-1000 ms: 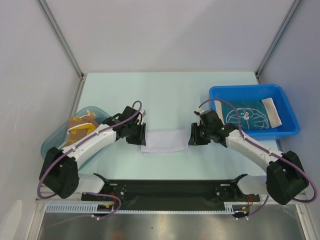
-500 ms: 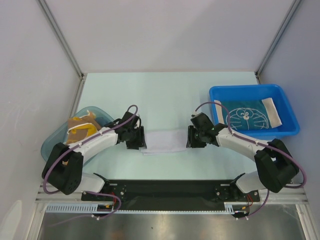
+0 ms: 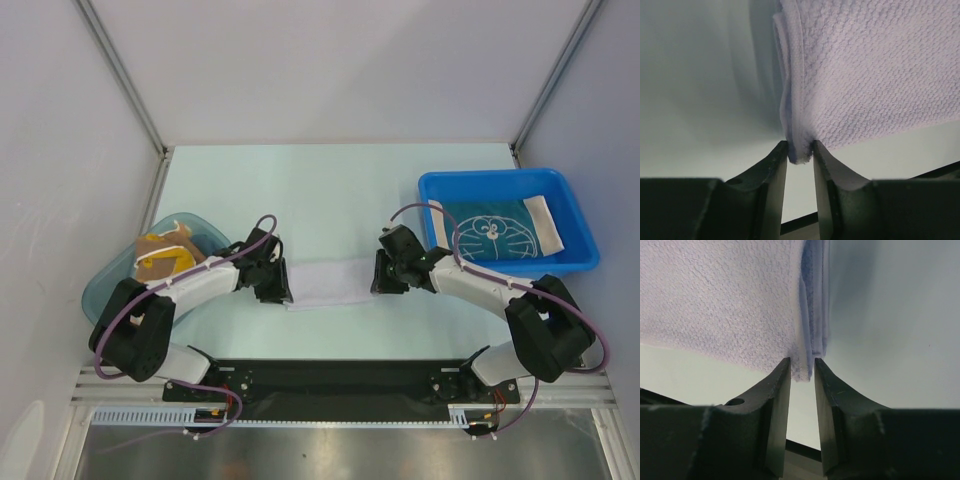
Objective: Fold and stack the towels
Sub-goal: Fold the towel
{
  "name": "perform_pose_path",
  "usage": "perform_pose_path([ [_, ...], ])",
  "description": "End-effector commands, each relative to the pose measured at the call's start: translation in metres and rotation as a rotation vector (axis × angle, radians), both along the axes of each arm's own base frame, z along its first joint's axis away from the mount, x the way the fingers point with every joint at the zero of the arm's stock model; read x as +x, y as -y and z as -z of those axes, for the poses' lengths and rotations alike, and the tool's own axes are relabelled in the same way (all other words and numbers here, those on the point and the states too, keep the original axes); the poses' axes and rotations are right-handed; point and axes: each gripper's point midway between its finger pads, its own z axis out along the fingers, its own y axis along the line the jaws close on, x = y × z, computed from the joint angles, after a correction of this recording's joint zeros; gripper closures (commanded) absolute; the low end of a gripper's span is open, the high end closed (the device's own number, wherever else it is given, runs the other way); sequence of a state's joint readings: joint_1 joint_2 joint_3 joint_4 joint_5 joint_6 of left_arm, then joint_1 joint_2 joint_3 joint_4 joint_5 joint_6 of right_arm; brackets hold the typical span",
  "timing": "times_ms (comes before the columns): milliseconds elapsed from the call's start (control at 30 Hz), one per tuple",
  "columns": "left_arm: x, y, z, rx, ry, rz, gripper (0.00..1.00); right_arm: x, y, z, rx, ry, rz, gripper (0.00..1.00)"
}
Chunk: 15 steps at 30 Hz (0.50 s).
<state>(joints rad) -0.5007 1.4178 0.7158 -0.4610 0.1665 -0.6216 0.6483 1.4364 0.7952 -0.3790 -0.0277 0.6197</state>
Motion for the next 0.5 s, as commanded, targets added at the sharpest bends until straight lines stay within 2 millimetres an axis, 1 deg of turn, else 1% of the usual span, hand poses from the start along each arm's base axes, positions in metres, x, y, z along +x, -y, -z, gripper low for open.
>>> perform_pose_path([
  [0,0.0046,0.0059,-0.0021,-0.044,0.010,-0.018,0.69,0.0052,-0.0099,-0.0039,0.032,0.015,0.015,0.72],
  [33,0.0041,0.0056,-0.0022,-0.042,0.008,-0.018,0.76,0.0050,-0.0097,-0.0025,0.029,0.011,0.015,0.74],
  [100,0.0034,0.0053,-0.0033,-0.042,0.004,-0.020,0.85,0.0046,-0.0095,-0.0020,0.029,0.010,0.016,0.78],
  [133,0.0049,0.0061,-0.0056,-0.044,0.008,-0.020,0.90,0.0059,-0.0111,-0.0047,0.035,0.016,0.016,0.84],
  [167,0.0044,0.0059,-0.0064,-0.043,0.005,-0.022,0.92,0.0063,-0.0103,-0.0050,0.033,0.015,0.021,0.85],
  [200,0.0043,0.0064,-0.0079,-0.045,0.004,-0.019,0.94,0.0061,-0.0099,-0.0054,0.030,0.012,0.024,0.84],
  [300,0.0066,0.0076,-0.0105,-0.048,0.005,-0.023,0.97,0.0029,-0.0110,-0.0062,0.028,0.002,0.035,0.69],
  [367,0.0059,0.0079,-0.0094,-0.047,0.000,-0.021,1.00,0.0011,-0.0123,-0.0073,0.030,0.004,0.044,0.69],
  [467,0.0052,0.0071,-0.0085,-0.046,-0.003,-0.022,1.00,-0.0031,-0.0120,-0.0022,0.028,-0.016,0.060,0.68],
])
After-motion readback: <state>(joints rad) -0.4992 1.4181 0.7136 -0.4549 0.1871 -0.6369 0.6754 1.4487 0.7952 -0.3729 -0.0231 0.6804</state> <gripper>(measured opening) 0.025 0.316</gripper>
